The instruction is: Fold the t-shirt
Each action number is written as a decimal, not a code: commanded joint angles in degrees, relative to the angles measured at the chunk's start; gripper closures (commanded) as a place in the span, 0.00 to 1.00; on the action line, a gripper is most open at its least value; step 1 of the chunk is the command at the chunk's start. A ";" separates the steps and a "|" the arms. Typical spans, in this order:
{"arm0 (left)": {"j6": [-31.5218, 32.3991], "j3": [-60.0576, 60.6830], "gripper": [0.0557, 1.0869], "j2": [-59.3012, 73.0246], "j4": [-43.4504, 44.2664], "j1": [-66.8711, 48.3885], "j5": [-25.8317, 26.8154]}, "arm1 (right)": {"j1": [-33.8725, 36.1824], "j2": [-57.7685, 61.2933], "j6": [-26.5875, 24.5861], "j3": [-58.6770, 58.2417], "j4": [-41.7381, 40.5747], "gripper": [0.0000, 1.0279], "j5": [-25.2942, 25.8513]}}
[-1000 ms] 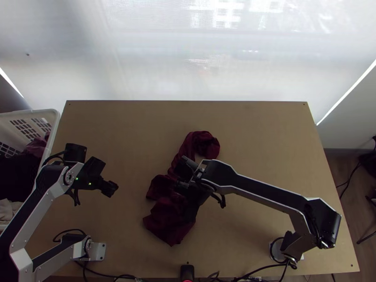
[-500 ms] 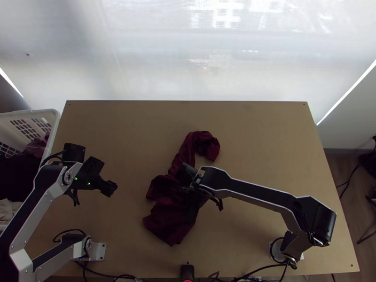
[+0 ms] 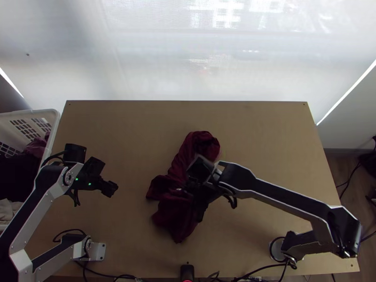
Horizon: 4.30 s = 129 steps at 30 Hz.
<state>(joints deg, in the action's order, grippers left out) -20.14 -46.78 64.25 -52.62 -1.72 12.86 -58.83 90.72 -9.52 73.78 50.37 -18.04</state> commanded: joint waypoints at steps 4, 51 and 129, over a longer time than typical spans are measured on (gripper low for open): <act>2.74 -2.61 0.05 2.46 0.50 -5.75 0.15 | 10.22 -14.25 -0.76 5.15 10.28 0.97 -1.29; 8.98 -28.63 0.05 31.29 4.72 -42.84 -1.79 | 89.77 -28.58 -17.82 -13.22 12.82 0.97 2.75; 10.12 -82.50 0.96 63.54 -1.08 -32.56 -1.35 | 83.35 -31.22 -12.37 -14.01 13.88 0.97 0.90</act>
<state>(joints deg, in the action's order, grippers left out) -9.85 -128.62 132.29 -52.51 -39.38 11.38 24.75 59.48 -21.91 59.83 64.27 -16.97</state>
